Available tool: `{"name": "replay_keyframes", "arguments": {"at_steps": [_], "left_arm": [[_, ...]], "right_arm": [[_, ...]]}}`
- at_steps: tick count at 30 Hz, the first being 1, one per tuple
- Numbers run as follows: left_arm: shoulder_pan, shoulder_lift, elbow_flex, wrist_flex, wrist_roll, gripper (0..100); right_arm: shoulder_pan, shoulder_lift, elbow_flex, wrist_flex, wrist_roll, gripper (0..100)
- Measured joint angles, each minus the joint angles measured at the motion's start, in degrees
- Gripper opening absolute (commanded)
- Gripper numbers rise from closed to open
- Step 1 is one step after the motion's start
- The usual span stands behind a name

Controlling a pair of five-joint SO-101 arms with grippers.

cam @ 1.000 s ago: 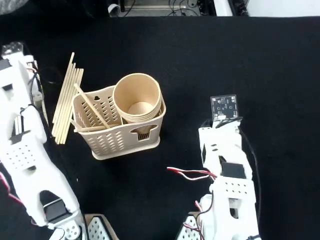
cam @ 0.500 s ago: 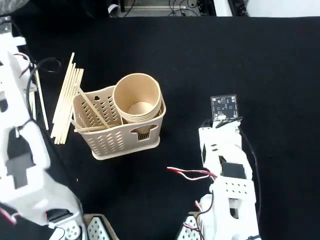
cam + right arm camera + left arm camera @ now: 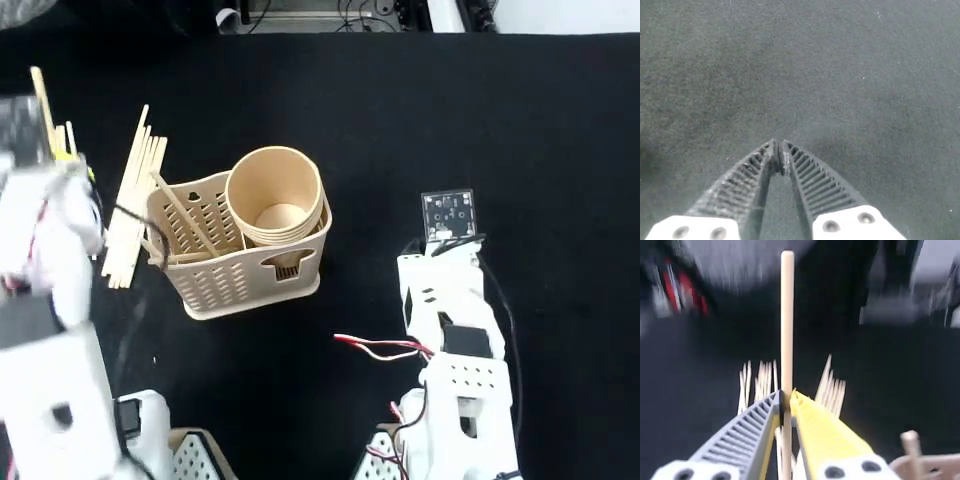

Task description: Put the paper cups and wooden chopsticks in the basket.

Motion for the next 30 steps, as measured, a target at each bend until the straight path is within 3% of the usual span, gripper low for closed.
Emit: {"name": "replay_keyframes", "arguments": {"at_steps": [5,12,17,28,30], "left_arm": [[4.6,-18.5,6.7,-8.2,0.0,3],[17.9,-38.5,10.6,-9.8,-0.1,3],[23.5,-39.8,16.6,-10.0,-0.1,3],[24.0,-40.2,27.3,-10.0,6.1,3],[24.0,-40.3,27.7,-10.0,6.7,7]], "right_arm": [[0.0,0.0,0.0,0.0,0.0,1.2],[0.0,0.0,0.0,0.0,0.0,1.2],[0.0,0.0,0.0,0.0,0.0,1.2],[0.0,0.0,0.0,0.0,0.0,1.2],[0.0,0.0,0.0,0.0,0.0,1.2]]}}
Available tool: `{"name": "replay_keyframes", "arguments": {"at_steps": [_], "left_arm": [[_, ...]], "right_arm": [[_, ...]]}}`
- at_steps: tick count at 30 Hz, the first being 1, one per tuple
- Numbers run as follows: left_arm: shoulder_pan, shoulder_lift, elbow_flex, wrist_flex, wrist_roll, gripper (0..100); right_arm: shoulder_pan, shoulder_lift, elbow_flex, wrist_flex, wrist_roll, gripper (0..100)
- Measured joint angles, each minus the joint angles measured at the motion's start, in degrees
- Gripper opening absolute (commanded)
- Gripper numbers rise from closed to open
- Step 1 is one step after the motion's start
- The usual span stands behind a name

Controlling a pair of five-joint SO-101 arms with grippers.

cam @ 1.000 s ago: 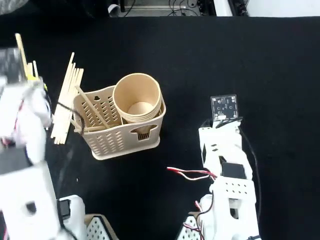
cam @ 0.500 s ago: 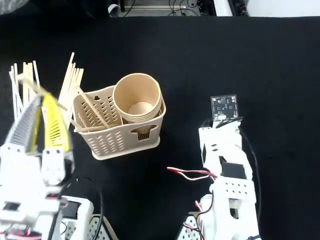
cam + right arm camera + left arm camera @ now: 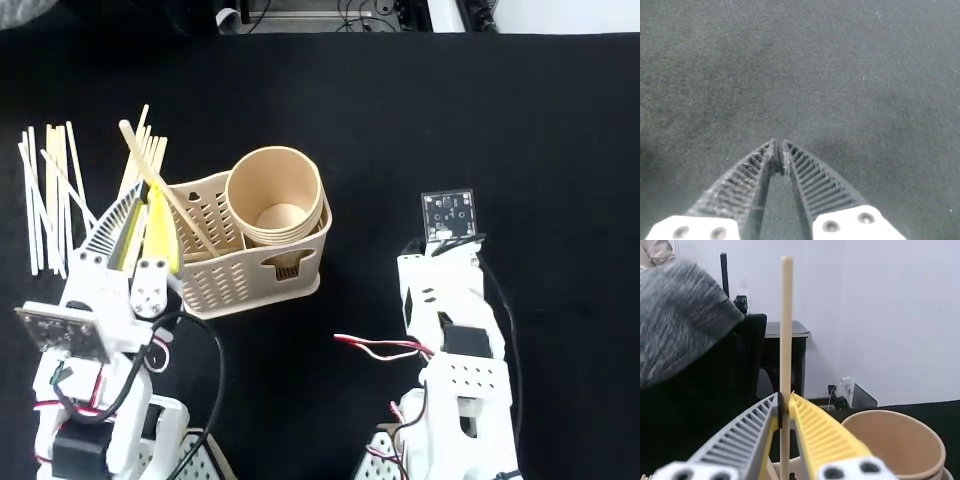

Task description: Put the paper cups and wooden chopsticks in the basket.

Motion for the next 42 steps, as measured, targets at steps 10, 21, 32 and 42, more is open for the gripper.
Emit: {"name": "replay_keyframes", "arguments": {"at_steps": [10,21,32,42], "left_arm": [[-3.8,0.5,-7.9,12.3,3.8,20],[-22.9,27.4,-26.5,23.9,4.2,20],[-37.4,59.9,-38.7,25.4,4.3,20],[-38.2,89.1,-51.5,25.4,-1.8,20]], "right_arm": [[0.0,0.0,0.0,0.0,0.0,1.2],[0.0,0.0,0.0,0.0,0.0,1.2],[0.0,0.0,0.0,0.0,0.0,1.2],[0.0,0.0,0.0,0.0,0.0,1.2]]}}
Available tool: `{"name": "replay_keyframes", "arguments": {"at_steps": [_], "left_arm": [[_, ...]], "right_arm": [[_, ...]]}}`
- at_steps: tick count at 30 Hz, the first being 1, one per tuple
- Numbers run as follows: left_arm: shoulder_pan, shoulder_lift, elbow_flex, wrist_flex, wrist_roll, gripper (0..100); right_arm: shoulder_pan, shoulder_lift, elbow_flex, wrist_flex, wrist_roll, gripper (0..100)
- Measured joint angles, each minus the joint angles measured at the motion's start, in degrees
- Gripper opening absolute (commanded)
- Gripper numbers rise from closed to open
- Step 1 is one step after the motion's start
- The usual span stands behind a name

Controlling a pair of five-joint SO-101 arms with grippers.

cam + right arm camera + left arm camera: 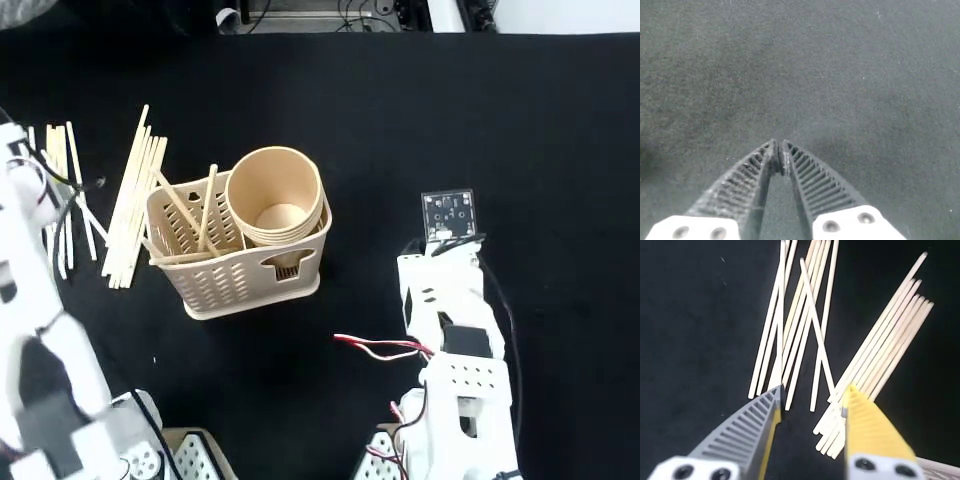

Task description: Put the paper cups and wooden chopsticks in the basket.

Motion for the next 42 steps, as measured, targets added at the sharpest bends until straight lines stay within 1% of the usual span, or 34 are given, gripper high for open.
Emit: {"name": "replay_keyframes", "arguments": {"at_steps": [6,12,18,28,31,35,39,42], "left_arm": [[0.0,16.7,-9.1,0.0,0.3,20],[0.0,31.4,-20.5,0.8,6.6,20],[0.0,45.2,-36.9,9.8,10.3,20],[0.0,69.4,-70.8,26.6,11.0,20],[0.0,75.7,-80.8,31.1,11.0,14],[0.0,82.6,-92.6,35.0,11.0,2],[0.2,87.0,-100.9,36.7,10.9,3],[-0.1,88.0,-103.6,37.2,11.0,3]], "right_arm": [[0.0,0.0,0.0,0.0,0.0,1.2],[0.0,0.0,0.0,0.0,0.0,1.2],[0.0,0.0,0.0,0.0,0.0,1.2],[0.0,0.0,0.0,0.0,0.0,1.2],[0.0,0.0,0.0,0.0,0.0,1.2],[0.0,0.0,0.0,0.0,0.0,1.2],[0.0,0.0,0.0,0.0,0.0,1.2],[0.0,0.0,0.0,0.0,0.0,1.2]]}}
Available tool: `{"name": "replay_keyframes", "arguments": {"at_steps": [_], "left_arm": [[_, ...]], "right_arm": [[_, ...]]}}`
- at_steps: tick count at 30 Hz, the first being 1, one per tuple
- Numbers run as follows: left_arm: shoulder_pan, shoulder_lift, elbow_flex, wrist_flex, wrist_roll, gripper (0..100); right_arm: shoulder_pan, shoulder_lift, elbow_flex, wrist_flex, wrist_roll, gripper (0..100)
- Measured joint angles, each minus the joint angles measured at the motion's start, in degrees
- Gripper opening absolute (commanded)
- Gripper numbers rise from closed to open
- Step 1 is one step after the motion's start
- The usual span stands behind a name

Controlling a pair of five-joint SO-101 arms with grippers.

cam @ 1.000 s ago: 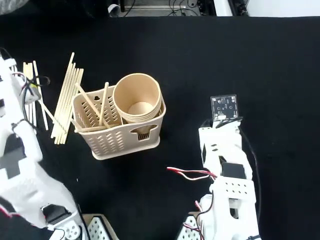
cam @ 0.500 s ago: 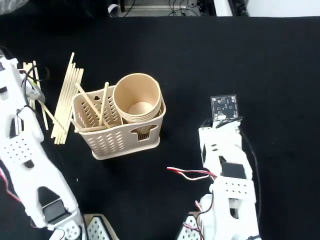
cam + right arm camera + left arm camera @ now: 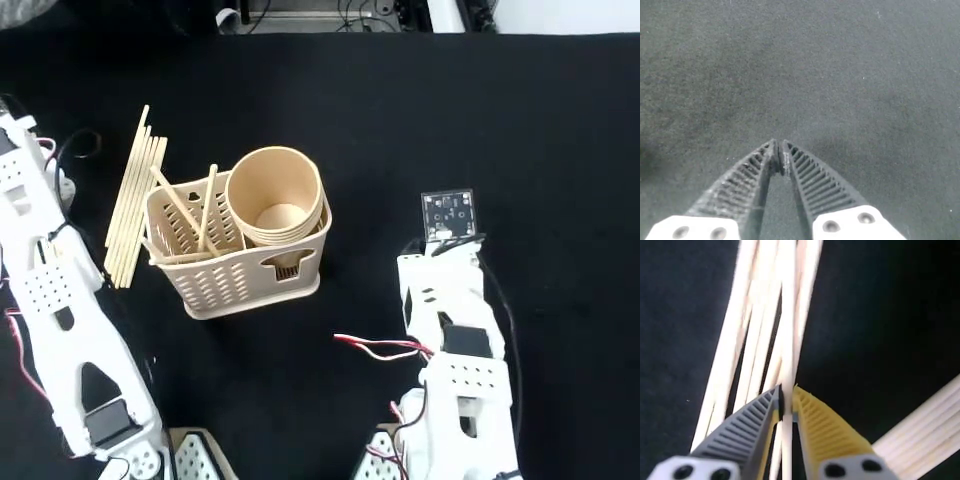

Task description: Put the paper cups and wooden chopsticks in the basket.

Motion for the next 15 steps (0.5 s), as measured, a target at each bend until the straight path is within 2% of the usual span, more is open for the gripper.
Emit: {"name": "replay_keyframes", "arguments": {"at_steps": [15], "left_arm": [[0.0,-1.2,2.4,0.2,-1.7,3]], "right_arm": [[0.0,0.0,0.0,0.0,0.0,1.2]]}}
